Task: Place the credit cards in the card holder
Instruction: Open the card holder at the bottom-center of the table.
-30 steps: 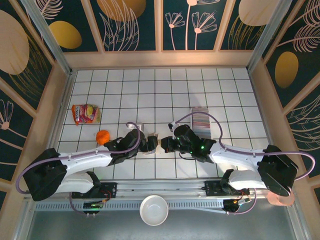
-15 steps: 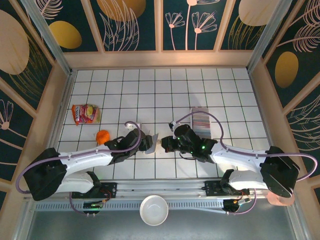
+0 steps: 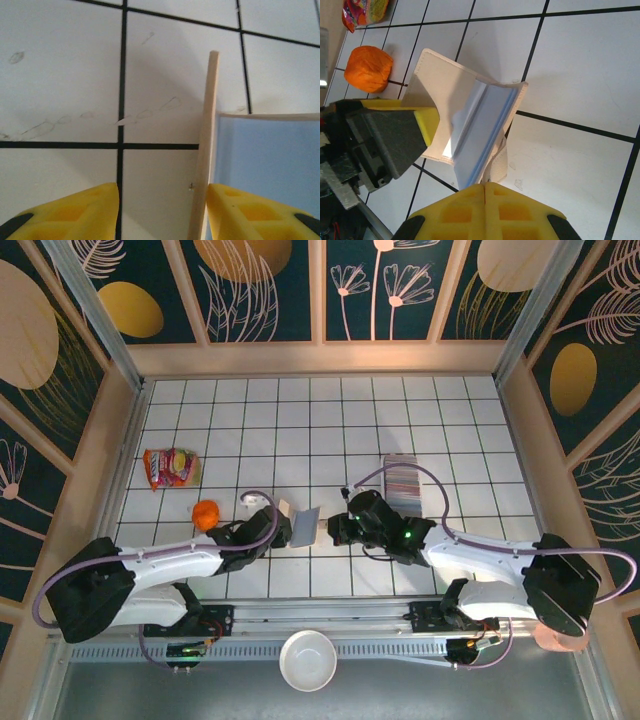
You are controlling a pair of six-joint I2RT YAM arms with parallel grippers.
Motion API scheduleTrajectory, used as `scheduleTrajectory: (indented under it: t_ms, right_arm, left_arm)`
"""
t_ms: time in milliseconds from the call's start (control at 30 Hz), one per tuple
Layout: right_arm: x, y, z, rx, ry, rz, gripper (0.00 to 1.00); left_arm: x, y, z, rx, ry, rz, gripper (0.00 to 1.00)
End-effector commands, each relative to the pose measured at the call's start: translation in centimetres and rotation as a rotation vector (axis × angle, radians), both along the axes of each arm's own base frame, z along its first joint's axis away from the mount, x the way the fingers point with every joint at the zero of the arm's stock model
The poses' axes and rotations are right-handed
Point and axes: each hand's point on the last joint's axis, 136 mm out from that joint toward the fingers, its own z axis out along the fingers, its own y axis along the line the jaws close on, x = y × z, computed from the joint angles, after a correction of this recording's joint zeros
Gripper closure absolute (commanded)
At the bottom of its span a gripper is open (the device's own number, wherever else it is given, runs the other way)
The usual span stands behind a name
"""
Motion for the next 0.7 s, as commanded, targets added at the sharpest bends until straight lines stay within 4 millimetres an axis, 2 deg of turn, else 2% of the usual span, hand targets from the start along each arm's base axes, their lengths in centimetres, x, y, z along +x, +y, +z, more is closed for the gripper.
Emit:
scheduleTrajectory:
  t_ms: [0,167,367,467,500,533,667]
  right_arm:
    - [0.9,0.1,2.2,0.026,-0.057,-0.017,1.0]
    - [1.0,0.1,2.5,0.02,-0.064,-0.011,1.0]
    - [1.1,0.1,1.9,-0.008,-0.056,-0.012,1.0]
    - [1.2,0.2,1.8,-0.015,-0.054,-0.011,1.0]
    - [1.2,0.1,1.7,-0.018,-0.056,-0.012,1.0]
    - [1.3,0.0,1.5,-0.027,-0.056,-0.016,1.0]
    - [1.7,-1.0,-0.1,-0.074,-0.035,-0.042,1.0]
  left_arm:
    - [-0.4,1.6,-1.1,0.039,0.016,0.046,0.51]
    - [-0.6,2.5,-1.2,0.018,0.013,0.068,0.44]
    - [-0.8,2.8,-1.5,-0.016,0.028,0.065,0.39]
    - [-0.8,2.8,-1.4,0.006,0.036,0.053,0.41]
    - [-0.8,2.7,-1.3,0.005,0.036,0.046,0.46]
    - [-0.7,2.3,-1.0,-0.007,0.033,0.033,0.49]
    - [-0.8,0.6,-0.7,-0.066,0.032,-0.035,0.5]
